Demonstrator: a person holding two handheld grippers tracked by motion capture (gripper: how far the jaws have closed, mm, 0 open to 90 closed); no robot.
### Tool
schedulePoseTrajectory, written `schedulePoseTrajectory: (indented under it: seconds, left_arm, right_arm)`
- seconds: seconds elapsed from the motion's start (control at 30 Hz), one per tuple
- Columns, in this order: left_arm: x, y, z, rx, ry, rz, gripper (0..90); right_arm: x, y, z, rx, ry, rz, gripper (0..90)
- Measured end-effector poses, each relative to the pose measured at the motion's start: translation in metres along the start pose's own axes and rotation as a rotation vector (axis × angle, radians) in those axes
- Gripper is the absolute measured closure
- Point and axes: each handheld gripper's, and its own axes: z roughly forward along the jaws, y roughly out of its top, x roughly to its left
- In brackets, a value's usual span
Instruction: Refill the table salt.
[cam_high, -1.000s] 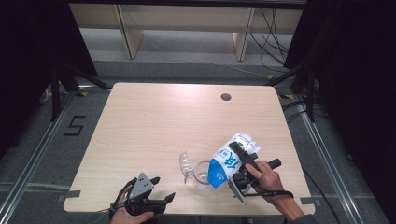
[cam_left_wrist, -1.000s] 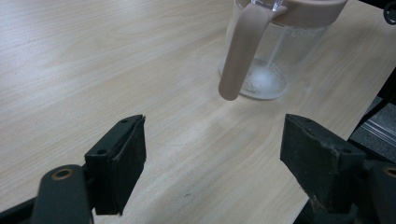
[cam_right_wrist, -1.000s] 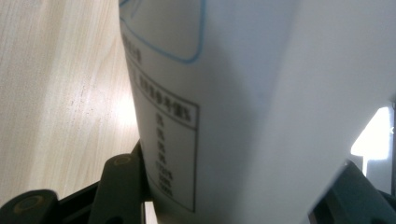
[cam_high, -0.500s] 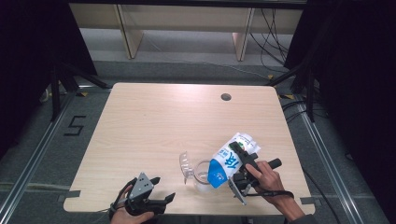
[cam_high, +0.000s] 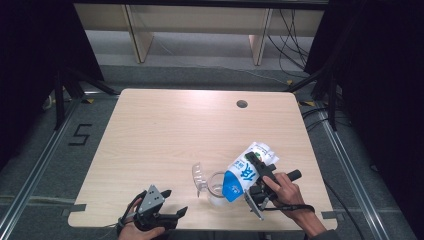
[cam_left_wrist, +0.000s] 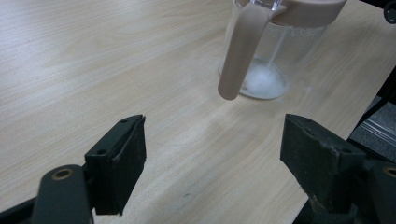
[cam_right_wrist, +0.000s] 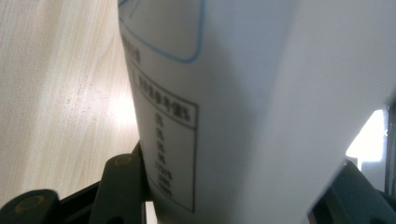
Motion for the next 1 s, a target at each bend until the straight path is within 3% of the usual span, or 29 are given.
schedulePoseTrajectory:
  seconds: [0.03, 0.07, 0.1, 0.2, 0.27, 0.57, 0.63, 0.73, 1.0]
  left_arm:
    - [-0.0001, 0.0000, 0.0000, -0.001, -0.001, 0.000, 22.2]
    - [-0.0001, 0.0000, 0.0000, -0.001, -0.001, 0.000, 22.2]
    - [0.0000, 0.0000, -0.0001, 0.001, -0.001, 0.001, 22.2]
    - [-0.0004, 0.0001, -0.0005, 0.001, 0.006, 0.001, 22.3]
    - [-0.0003, 0.0000, -0.0002, -0.001, 0.004, 0.000, 22.2]
    - [-0.0002, 0.0000, -0.0001, -0.001, 0.002, 0.001, 22.2]
    - [-0.0003, 0.0000, -0.0002, 0.000, 0.001, 0.001, 22.2]
    - [-0.0004, 0.0000, -0.0001, -0.001, 0.001, 0.000, 22.2]
    - [0.0002, 0.0002, -0.0001, -0.002, -0.001, 0.013, 22.2]
  right_arm:
    - [0.0026, -0.0004, -0.0009, 0.020, 0.017, 0.029, 49.1]
    - [0.0026, -0.0004, -0.0009, 0.020, 0.017, 0.029, 49.1]
    - [-0.0005, -0.0001, -0.0007, 0.007, 0.004, -0.006, 49.2]
    - [-0.0001, -0.0002, -0.0004, 0.005, 0.000, -0.005, 49.2]
    - [0.0029, -0.0005, -0.0009, 0.020, 0.015, 0.029, 49.2]
    - [0.0028, -0.0005, -0.0009, 0.015, 0.014, 0.019, 49.3]
    - [0.0044, -0.0006, -0.0020, 0.030, 0.021, 0.039, 49.3]
    - [0.0028, -0.0005, -0.0009, 0.012, 0.006, 0.015, 49.5]
    - [0.0027, -0.0005, -0.0006, 0.004, 0.001, 0.014, 49.7]
